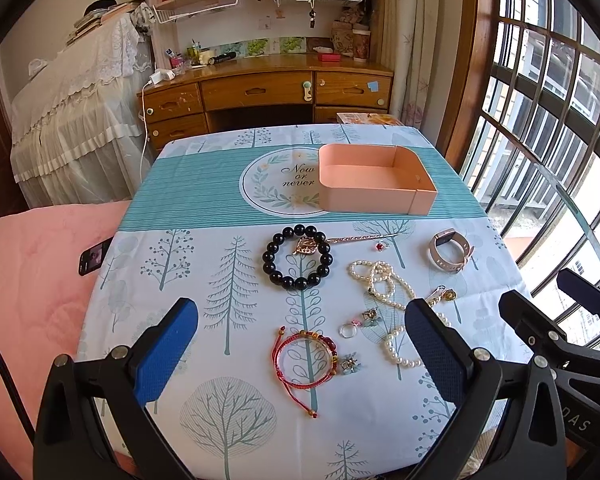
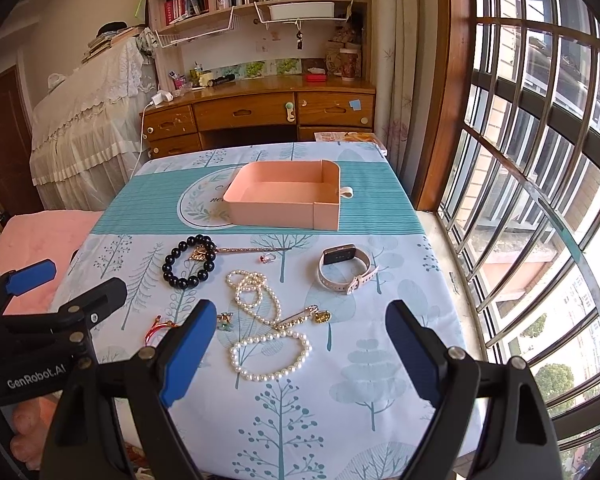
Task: Organize jewelry
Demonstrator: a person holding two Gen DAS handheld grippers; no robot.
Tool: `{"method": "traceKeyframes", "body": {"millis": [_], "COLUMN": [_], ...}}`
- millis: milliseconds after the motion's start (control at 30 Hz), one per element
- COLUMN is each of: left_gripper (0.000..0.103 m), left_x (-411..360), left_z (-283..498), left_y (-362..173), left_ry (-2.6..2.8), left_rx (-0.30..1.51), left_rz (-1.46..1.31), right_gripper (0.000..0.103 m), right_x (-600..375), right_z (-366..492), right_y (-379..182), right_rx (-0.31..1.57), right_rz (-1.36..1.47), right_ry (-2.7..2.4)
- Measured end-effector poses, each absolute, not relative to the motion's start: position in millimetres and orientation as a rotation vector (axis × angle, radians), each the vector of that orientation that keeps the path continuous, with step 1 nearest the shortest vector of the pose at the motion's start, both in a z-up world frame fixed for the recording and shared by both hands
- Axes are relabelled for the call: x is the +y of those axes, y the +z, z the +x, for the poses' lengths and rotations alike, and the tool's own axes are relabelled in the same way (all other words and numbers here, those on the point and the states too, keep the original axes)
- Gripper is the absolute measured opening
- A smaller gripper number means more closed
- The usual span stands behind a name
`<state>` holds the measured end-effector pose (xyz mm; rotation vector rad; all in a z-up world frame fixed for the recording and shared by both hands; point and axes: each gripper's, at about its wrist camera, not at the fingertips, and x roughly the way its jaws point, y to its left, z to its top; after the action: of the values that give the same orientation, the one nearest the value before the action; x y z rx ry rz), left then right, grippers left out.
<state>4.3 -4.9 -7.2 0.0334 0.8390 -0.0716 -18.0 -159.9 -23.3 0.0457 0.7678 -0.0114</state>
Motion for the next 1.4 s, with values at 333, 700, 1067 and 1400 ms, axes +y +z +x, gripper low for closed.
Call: {"method": "traceKeyframes", "body": {"millis": [333, 700, 1067, 1400], "left_gripper": [0.102, 0.102, 0.102, 0.102], "left_x": [-5, -6, -3, 14], "left_z": [3, 4, 21, 44], "left_y": [-8, -7, -3, 3], "left_ry": [-0.073, -0.074, -0.032, -0.012], "left_rx": [0.836, 0.837, 0.838, 0.784], "left_rz": [0.033, 0.033, 0.032, 0.031], "right_gripper": [0.087, 0.087, 0.087, 0.087], "right_x": [-159, -163, -165, -172], "right_z": [-18, -16, -4, 17], "right_y": [-24, -21, -29, -28], "right_rx": [0.769, 0.758, 0.777, 0.796], "right_rz": [0.051, 0.088, 0.099, 0.119], "right_ry": [-0.007, 0.031, 0.061, 0.088]}}
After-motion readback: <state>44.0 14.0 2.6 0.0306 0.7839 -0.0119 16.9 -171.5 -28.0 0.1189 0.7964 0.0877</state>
